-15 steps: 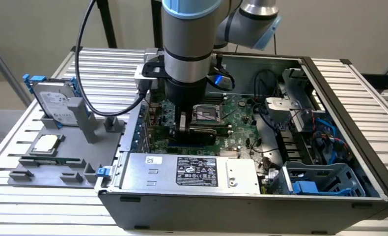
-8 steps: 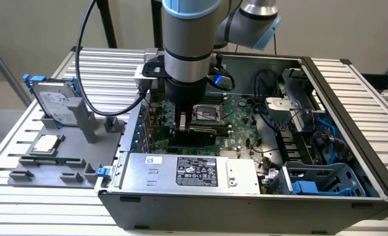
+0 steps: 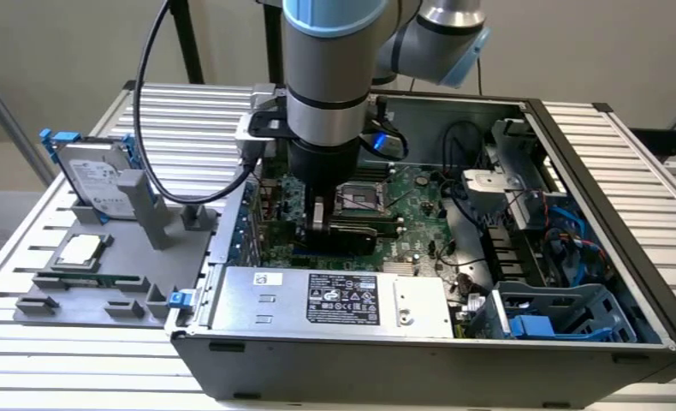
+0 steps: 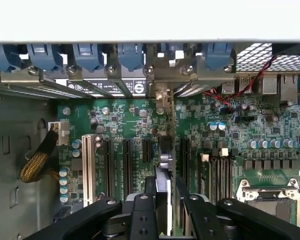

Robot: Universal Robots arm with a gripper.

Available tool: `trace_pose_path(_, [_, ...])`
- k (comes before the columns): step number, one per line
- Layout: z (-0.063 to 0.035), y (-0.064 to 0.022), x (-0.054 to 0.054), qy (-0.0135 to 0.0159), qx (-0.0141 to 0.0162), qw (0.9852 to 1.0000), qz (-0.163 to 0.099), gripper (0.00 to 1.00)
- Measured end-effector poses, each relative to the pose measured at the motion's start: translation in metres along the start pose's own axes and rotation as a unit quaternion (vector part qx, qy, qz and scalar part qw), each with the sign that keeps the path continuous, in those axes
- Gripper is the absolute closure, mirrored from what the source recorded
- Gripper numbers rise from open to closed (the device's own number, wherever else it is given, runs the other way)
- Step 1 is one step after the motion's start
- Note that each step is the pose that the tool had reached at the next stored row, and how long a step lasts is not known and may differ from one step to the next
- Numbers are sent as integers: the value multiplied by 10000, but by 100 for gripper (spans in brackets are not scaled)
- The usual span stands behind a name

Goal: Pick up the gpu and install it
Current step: 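Insert the gpu into the slot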

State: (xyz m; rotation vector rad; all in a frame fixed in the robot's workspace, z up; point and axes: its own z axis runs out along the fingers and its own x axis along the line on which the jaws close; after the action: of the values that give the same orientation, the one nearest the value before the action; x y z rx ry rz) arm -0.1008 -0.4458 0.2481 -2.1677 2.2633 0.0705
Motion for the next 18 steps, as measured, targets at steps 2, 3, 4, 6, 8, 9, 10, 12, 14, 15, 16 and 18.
trace_pose_path(2, [0,0,0,3,0,10000,-1,100])
trace_pose_path(3, [1,0,0,3,0,10000,0,100])
trace_pose_path(4, [4,2,-3,-8,1,10000,3,0])
trace_pose_path(6, [-30,2,-3,-3,3,10000,2,0])
trace_pose_path(8, [-115,3,-5,-2,2,10000,0,0])
trace_pose_path(9, [-162,5,-6,2,0,10000,0,0])
trace_pose_path(10, [-206,6,-8,0,1,10000,0,0])
trace_pose_path(12, [-296,8,-12,0,1,10000,0,0])
trace_pose_path(14, [-380,10,-14,2,0,10000,0,0])
trace_pose_path(15, [-409,11,-15,0,1,10000,0,100])
trace_pose_path(16, [-426,12,-16,1,0,10000,0,100])
trace_pose_path(18, [-430,12,-16,0,1,10000,0,100])
